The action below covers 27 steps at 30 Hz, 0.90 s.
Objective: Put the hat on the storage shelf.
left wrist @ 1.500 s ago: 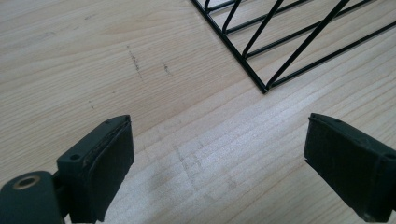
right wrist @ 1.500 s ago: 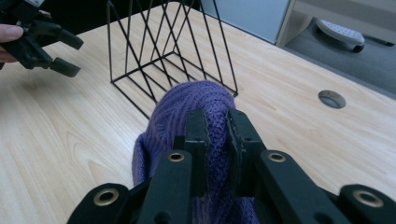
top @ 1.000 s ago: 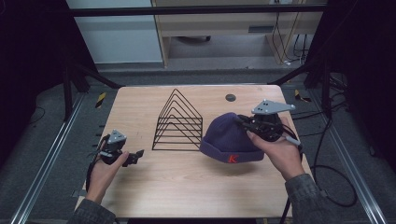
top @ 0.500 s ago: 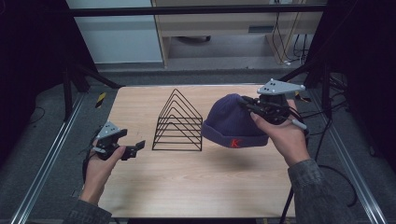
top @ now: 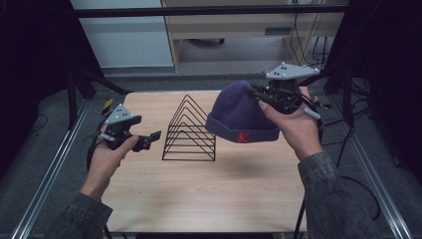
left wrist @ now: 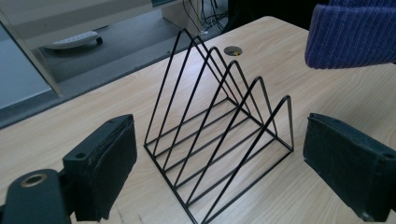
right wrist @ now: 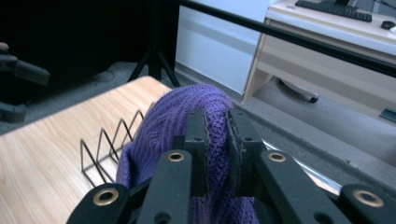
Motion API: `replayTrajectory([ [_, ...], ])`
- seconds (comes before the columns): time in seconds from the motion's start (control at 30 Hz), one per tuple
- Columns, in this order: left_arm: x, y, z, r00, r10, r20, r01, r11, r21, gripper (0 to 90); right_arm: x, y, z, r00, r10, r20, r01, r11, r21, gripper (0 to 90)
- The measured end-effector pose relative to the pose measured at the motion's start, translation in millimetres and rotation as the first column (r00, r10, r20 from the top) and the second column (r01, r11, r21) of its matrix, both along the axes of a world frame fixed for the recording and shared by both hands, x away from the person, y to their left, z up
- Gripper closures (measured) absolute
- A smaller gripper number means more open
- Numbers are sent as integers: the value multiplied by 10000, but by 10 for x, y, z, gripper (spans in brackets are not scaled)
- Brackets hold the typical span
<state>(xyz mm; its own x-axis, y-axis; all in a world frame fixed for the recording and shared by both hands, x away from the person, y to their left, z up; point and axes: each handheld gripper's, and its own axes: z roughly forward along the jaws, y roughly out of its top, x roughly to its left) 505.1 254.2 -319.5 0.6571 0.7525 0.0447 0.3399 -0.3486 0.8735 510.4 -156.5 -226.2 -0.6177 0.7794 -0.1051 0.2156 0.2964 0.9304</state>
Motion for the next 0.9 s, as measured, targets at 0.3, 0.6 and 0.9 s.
replayTrajectory([
  [0.3,83,-166,260,9991,-328,257,324,9994,152,98,161,169,202,9999,-28,149,24,9995,319,800],
  [0.6,155,-270,301,9978,-641,189,641,9979,-12,112,313,416,298,9997,87,246,-92,9997,230,800],
  [0.9,241,-284,277,9977,-622,269,627,9978,-203,118,405,794,363,9973,697,250,-699,9975,66,800],
])
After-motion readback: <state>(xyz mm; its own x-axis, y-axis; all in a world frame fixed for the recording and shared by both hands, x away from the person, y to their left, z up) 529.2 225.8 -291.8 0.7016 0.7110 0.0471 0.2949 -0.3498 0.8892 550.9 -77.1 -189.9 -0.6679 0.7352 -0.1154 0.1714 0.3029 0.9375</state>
